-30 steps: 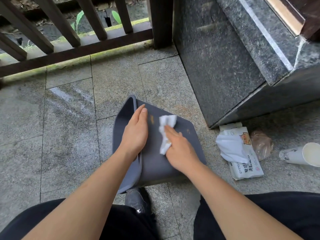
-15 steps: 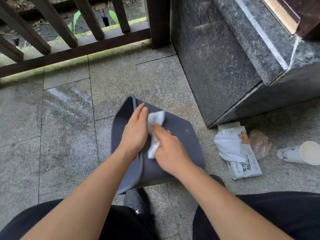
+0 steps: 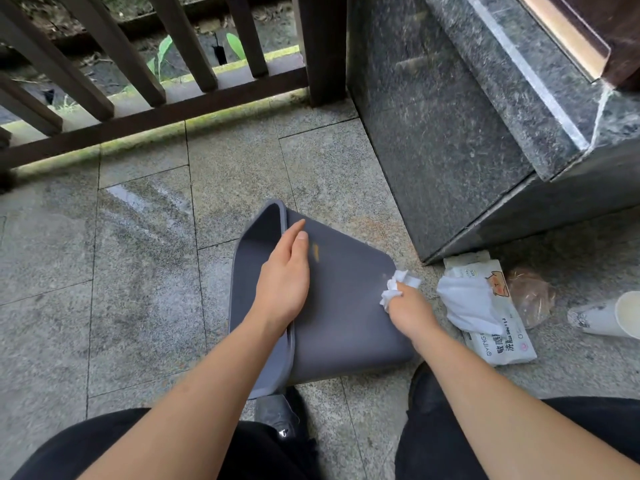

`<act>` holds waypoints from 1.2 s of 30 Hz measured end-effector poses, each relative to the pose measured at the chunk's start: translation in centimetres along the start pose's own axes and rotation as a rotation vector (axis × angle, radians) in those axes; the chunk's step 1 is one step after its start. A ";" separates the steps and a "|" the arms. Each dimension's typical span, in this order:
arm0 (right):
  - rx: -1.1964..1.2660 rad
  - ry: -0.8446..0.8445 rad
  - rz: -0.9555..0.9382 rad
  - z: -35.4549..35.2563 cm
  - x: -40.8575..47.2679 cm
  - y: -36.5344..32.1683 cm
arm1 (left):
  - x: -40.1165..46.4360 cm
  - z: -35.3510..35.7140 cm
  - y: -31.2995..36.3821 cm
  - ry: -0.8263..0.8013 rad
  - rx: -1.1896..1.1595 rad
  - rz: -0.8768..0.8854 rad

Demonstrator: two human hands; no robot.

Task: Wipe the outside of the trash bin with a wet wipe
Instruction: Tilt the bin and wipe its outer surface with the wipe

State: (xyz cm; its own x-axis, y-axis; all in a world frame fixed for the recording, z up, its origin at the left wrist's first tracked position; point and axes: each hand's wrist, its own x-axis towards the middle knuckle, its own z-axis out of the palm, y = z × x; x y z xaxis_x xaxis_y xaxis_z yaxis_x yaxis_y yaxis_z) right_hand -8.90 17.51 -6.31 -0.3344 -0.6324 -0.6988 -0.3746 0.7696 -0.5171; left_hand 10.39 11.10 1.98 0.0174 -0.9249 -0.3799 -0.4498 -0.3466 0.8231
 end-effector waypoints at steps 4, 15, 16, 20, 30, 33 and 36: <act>-0.091 0.031 -0.142 1.3 -1.8 -3.0 | 0.2 0.0 -0.1 0.005 0.000 0.001; -0.132 -0.027 -0.572 3.4 -3.0 -6.6 | -0.1 -0.2 0.1 0.034 0.004 -0.013; -0.152 0.013 -0.422 2.7 -1.3 -4.9 | -0.3 -0.1 0.1 0.025 0.000 -0.015; -0.164 -0.004 -0.004 0.6 1.5 1.1 | -0.8 0.3 0.3 -0.009 0.006 0.000; 0.123 -0.001 -0.673 4.6 -4.8 -8.3 | 0.3 0.3 0.3 -0.006 0.068 0.051; 0.163 -0.048 -0.811 5.1 -5.6 -9.5 | 0.7 0.2 0.3 0.011 0.126 0.055; 0.075 -0.022 -0.777 4.8 -3.9 -7.4 | 1.3 -0.1 0.2 0.058 0.147 0.048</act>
State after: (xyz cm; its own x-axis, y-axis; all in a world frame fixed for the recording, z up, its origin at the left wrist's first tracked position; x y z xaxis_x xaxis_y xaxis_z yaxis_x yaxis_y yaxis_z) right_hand -0.73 14.70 -2.15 0.0170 -0.9911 -0.1318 -0.4344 0.1114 -0.8938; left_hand 10.42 9.82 1.72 0.0426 -0.9488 -0.3129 -0.5775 -0.2790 0.7672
